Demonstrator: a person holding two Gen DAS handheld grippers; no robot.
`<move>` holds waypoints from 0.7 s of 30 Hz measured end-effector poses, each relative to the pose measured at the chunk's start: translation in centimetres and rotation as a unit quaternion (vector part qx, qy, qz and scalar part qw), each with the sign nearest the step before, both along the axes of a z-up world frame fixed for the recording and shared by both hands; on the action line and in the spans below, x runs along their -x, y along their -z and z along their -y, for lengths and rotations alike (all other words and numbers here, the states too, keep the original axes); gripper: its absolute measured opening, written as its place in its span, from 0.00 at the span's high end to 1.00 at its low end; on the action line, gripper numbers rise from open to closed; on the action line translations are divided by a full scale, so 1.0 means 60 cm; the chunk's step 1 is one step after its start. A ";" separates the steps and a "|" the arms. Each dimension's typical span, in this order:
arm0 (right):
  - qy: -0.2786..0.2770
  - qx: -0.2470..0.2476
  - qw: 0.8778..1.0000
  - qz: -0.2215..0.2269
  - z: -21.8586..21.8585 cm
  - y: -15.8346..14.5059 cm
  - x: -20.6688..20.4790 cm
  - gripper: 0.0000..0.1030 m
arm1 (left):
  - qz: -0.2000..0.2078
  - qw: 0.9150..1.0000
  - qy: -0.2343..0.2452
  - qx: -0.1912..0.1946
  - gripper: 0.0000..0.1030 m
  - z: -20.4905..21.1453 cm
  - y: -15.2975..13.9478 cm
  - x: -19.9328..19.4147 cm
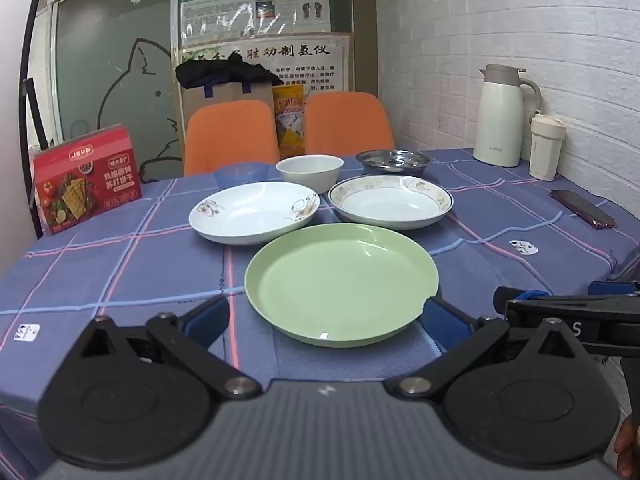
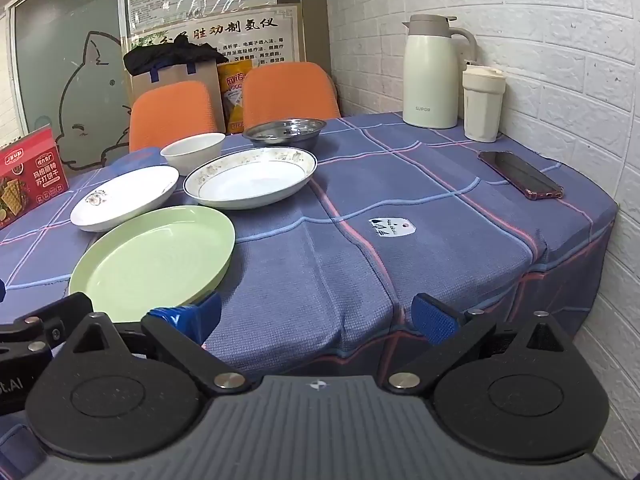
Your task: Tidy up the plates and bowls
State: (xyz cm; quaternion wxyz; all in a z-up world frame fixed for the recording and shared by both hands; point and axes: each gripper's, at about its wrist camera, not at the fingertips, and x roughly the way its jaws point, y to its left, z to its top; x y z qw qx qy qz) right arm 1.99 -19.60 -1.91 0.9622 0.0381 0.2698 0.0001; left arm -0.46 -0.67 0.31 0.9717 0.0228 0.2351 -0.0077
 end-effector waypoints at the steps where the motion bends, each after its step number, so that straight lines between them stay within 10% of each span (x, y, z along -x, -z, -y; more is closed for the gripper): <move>1: -0.001 0.004 1.000 -0.002 -0.005 0.002 -0.004 0.13 | -0.001 1.000 0.002 0.000 0.00 -0.004 0.000 -0.003; 21: -0.004 0.011 1.000 -0.001 -0.012 -0.001 0.001 0.13 | -0.004 1.000 0.002 -0.001 0.00 -0.006 0.000 -0.002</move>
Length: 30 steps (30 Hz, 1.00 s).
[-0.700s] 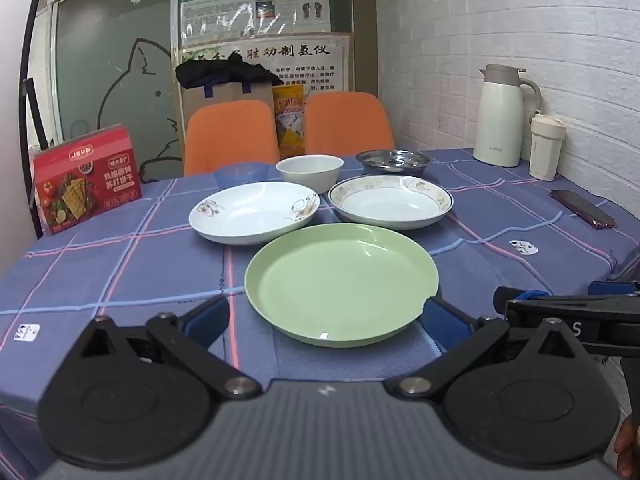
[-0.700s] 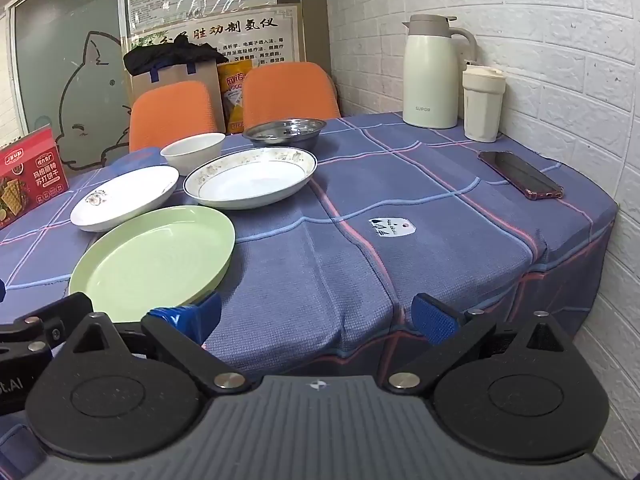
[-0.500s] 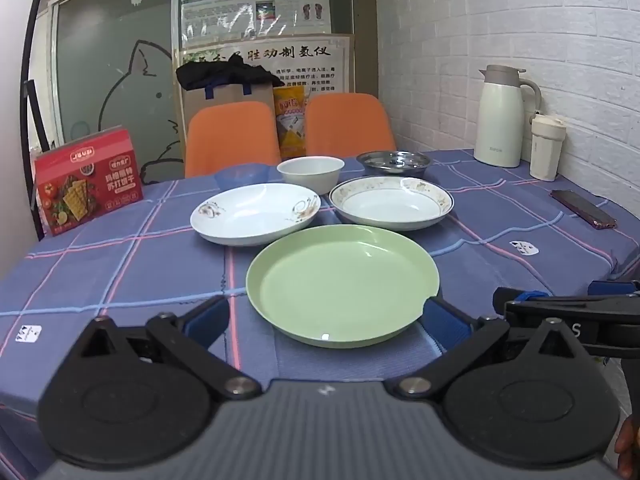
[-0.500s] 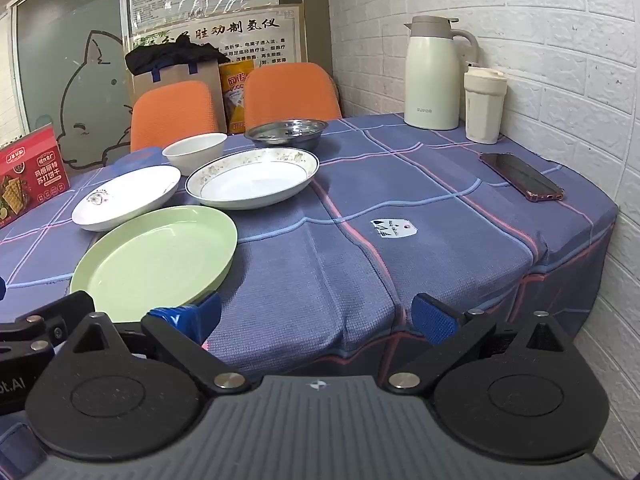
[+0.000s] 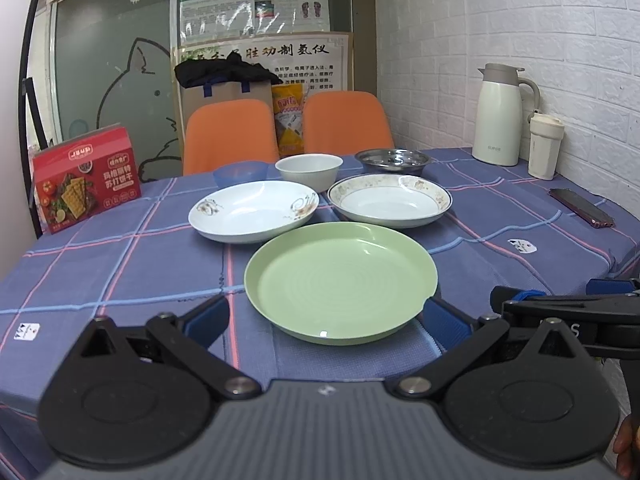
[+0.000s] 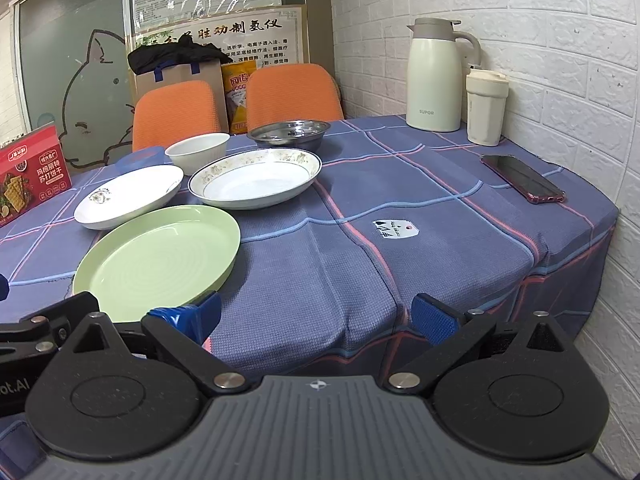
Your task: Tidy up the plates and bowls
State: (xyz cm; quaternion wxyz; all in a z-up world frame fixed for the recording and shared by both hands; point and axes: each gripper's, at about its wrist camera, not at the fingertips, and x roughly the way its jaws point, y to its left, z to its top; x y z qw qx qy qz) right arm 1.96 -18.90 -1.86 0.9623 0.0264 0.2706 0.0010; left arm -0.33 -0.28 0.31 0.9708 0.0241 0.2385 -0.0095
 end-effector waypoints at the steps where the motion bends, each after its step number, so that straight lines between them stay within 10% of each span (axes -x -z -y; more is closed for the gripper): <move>1: 0.000 0.000 1.000 -0.001 0.001 0.000 -0.001 0.13 | -0.001 1.000 -0.001 0.000 0.00 0.000 0.000 -0.001; 30: -0.006 -0.003 1.000 -0.026 -0.002 0.017 -0.046 0.13 | -0.032 0.999 -0.001 0.009 0.00 -0.015 0.016 -0.056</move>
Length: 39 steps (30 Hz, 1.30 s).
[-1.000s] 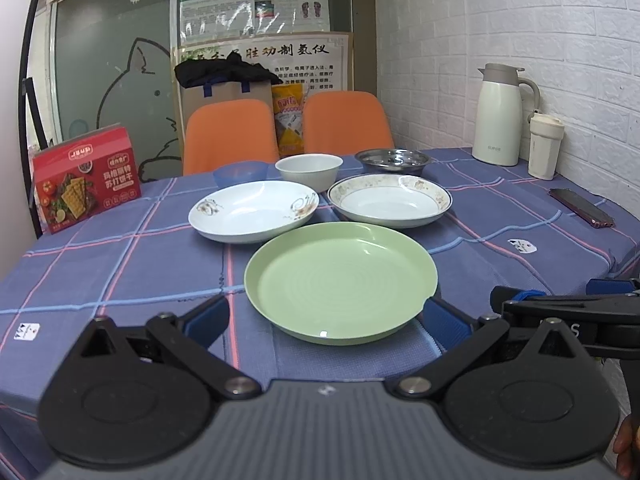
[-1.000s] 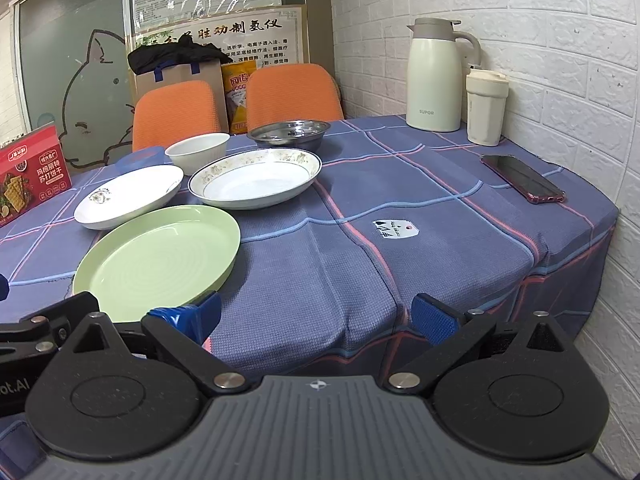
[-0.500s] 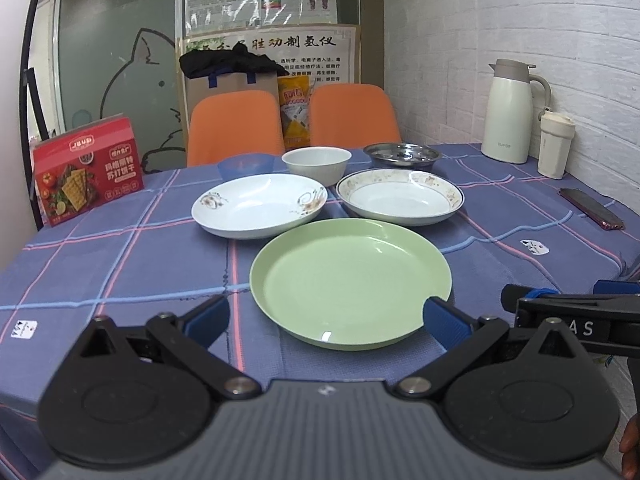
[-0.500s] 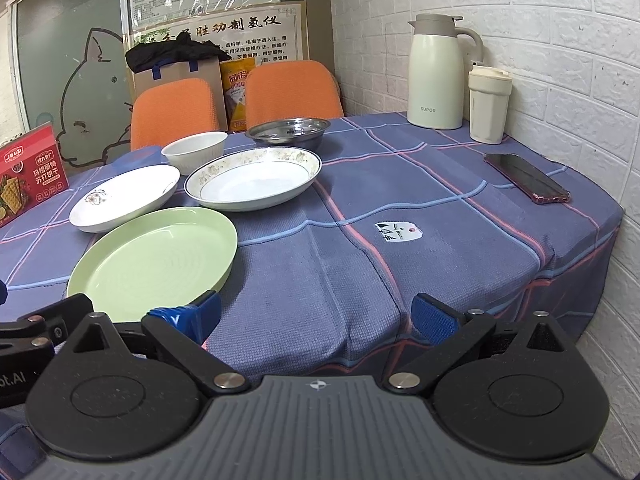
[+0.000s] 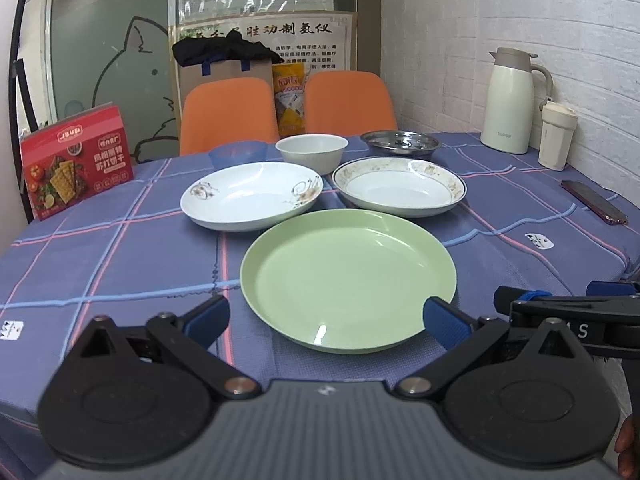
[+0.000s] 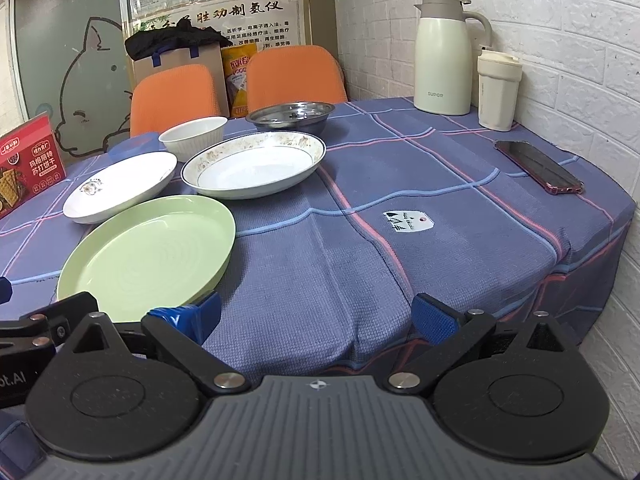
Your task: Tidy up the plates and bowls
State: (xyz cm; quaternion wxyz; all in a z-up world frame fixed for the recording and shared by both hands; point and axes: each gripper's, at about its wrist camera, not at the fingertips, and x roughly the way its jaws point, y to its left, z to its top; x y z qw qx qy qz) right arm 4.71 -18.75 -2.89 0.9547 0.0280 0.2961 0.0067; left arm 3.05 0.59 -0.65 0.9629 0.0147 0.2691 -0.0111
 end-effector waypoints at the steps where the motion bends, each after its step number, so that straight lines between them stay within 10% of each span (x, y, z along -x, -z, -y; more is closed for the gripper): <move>1: 0.000 0.000 1.000 -0.001 0.000 -0.002 -0.003 0.13 | -0.001 1.000 -0.001 0.000 0.00 -0.002 -0.002 -0.003; 39: -0.071 0.023 0.995 -0.060 -0.064 0.023 -0.147 0.13 | -0.101 0.993 -0.061 0.018 0.00 -0.087 0.025 -0.179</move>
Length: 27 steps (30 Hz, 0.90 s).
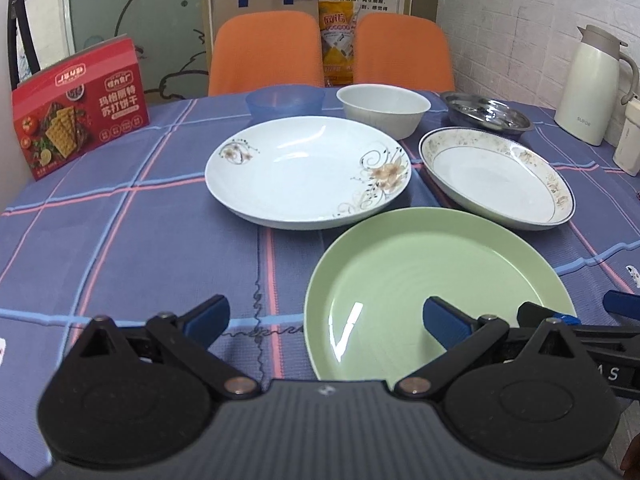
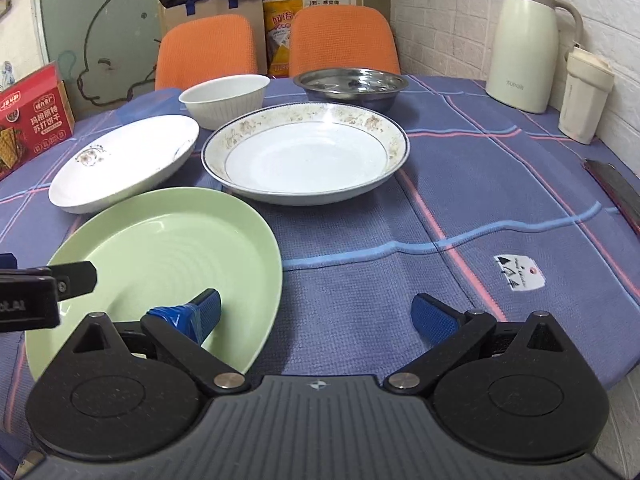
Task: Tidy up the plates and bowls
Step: 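Reach the left tool to the light green plate rim and close it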
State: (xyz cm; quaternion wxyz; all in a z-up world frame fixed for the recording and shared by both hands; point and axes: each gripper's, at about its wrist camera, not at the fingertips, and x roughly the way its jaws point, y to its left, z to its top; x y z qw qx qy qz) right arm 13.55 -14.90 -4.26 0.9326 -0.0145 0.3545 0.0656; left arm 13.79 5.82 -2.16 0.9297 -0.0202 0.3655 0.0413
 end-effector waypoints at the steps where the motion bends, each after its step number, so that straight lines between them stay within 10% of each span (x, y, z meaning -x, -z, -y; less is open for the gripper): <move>1: 0.000 0.000 1.000 0.003 0.001 0.001 0.000 0.13 | -0.003 1.000 0.000 -0.001 0.00 -0.001 0.003 -0.002; 8: -0.018 -0.002 0.998 0.059 0.007 0.017 0.017 0.12 | -0.020 1.000 0.001 -0.005 0.00 -0.007 0.021 -0.020; 27: -0.121 -0.008 0.992 0.018 -0.040 0.004 -0.002 0.15 | -0.046 0.997 0.053 0.021 0.03 -0.018 0.019 -0.035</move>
